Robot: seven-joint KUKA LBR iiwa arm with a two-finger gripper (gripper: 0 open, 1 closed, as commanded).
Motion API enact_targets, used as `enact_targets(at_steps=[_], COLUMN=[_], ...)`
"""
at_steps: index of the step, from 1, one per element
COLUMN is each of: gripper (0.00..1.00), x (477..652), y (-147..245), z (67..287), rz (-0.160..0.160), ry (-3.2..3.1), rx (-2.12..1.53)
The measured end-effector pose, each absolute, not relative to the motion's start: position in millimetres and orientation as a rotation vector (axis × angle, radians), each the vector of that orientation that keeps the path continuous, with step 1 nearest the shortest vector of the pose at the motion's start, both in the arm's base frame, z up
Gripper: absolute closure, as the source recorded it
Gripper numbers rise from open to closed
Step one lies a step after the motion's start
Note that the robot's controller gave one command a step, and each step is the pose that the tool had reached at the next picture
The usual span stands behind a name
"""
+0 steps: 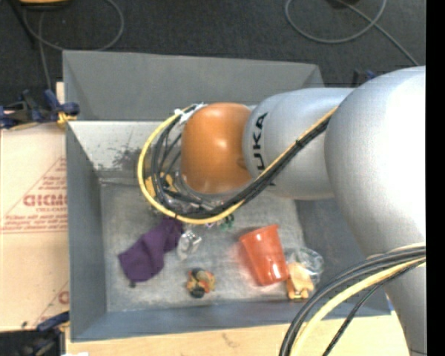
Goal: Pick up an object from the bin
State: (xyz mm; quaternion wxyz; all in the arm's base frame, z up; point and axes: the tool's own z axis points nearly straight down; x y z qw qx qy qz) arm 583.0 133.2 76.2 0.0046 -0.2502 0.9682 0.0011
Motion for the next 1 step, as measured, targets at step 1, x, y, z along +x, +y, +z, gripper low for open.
enact_targets(at_steps=[1], gripper=[1.0], x=[583.1], y=[133.0], z=[83.9], rz=[0.002], ry=[3.039], rx=[-0.783])
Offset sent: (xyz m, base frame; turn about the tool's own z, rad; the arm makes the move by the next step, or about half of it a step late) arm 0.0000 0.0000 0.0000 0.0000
